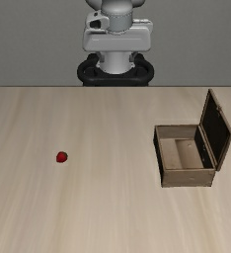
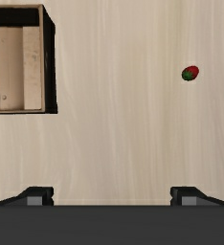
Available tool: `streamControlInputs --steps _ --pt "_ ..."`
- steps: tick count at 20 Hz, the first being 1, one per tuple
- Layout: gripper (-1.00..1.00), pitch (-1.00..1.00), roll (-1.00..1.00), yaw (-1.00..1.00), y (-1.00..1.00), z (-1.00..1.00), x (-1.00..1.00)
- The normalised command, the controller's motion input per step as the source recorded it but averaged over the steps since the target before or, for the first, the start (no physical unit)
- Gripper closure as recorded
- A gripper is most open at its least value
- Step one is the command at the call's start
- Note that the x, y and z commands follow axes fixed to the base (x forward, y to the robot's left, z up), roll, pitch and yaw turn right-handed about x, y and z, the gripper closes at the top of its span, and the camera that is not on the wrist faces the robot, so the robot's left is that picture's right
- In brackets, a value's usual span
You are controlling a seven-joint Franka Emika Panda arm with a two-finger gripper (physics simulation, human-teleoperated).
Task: Pick up the strawberry and place it in the box
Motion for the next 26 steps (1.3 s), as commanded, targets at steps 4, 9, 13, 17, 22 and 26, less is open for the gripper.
streamControlInputs --steps 4,9,13,17,22,26 --pt "-1.00 0.00 0.00 0.00 -1.00 0.00 0.00" --pt "-1.00 0.00 0.00 0.00 -1.00 0.00 0.00" --pt "-1.00 0.00 0.00 0.00 -1.00 0.00 0.00" --pt "-1.00 0.00 0.00 0.00 -0.50 0.00 0.50" --pt "-1.00 0.00 0.00 0.00 0.00 0.00 1.00" --pt "-1.00 0.00 0.00 0.00 0.00 0.00 1.00"
